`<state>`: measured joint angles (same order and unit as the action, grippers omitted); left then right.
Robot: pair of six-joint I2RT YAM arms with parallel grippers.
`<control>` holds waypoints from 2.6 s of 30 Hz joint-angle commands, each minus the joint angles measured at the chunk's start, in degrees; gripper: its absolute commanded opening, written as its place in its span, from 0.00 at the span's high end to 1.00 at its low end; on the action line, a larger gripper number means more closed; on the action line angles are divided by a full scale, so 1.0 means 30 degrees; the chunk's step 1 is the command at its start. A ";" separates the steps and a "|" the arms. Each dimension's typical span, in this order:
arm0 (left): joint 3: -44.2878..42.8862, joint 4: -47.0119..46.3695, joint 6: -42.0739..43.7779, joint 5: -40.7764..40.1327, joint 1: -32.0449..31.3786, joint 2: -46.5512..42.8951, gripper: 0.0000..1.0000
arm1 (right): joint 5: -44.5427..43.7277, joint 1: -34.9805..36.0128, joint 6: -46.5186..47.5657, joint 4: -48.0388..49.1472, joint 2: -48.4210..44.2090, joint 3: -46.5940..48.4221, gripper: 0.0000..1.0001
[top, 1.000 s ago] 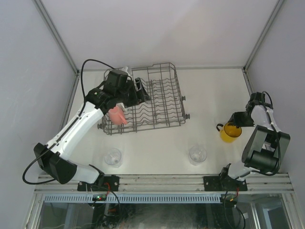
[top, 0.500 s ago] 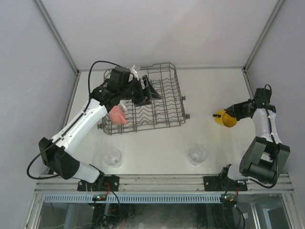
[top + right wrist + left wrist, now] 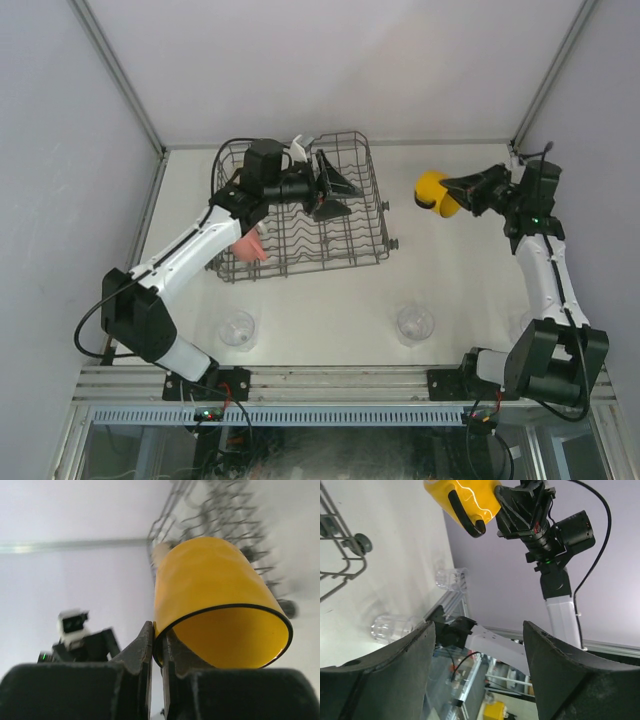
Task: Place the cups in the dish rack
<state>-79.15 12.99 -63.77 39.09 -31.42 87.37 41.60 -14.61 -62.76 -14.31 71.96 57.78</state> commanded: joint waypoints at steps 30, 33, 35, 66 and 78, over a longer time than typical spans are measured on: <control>0.0294 -0.7392 -0.4900 0.1604 -0.0866 0.1441 0.50 | -0.0138 0.9607 -0.5092 1.3615 0.0962 0.0955 1.00; 0.0333 -0.7597 -0.5001 0.1596 -0.0854 0.1476 0.57 | -0.0227 1.0044 -0.5029 1.3661 0.1060 0.0977 1.00; 0.0442 -0.8137 -0.5275 0.1639 -0.0862 0.1546 0.60 | -0.0253 1.0366 -0.4837 1.3467 0.1111 0.0970 1.00; -0.5481 0.4324 0.7147 -0.2262 0.2446 0.2518 1.00 | -0.6338 0.8524 1.0079 -0.5384 0.0949 0.5516 0.52; -0.8102 0.6537 0.9050 -0.3238 0.2490 0.3065 1.00 | -1.4290 1.2064 1.3739 -1.0120 0.7134 0.9330 0.55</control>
<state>-97.41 34.28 -41.23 30.15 -23.94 97.43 6.57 19.33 -25.91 -39.42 91.24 81.89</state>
